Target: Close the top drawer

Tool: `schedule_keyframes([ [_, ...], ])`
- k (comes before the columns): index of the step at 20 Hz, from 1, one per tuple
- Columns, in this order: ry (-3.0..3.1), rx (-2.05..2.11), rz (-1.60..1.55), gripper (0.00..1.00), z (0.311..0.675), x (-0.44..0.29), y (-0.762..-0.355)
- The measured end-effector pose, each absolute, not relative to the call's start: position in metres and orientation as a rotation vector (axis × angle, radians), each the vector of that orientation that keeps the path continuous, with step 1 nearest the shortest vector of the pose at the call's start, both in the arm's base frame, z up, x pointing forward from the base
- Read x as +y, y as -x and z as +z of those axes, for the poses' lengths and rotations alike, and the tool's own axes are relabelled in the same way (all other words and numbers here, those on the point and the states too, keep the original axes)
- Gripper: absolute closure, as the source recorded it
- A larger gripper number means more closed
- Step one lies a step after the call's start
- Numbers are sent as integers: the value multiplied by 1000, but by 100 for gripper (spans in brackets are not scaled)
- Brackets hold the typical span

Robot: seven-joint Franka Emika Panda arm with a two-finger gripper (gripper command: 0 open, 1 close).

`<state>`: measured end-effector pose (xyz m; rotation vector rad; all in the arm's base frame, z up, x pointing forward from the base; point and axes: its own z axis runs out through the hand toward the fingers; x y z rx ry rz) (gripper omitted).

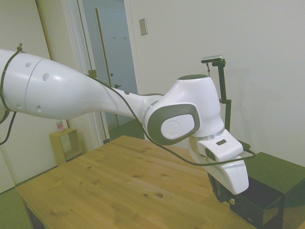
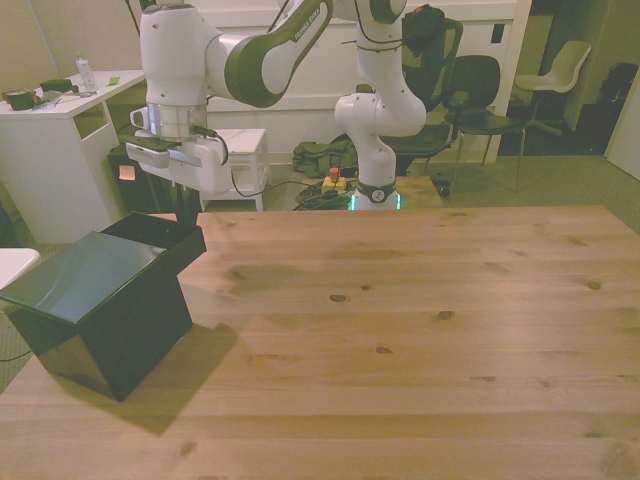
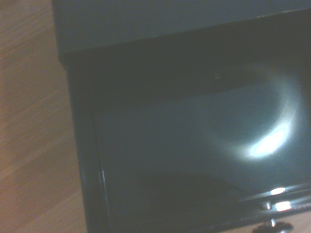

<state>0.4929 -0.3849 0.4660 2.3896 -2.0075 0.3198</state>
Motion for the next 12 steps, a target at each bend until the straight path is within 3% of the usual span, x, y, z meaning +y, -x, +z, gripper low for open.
schedule_keyframes([
  [12, -2382, -1979, 323, 100, 476, -402, -542],
])
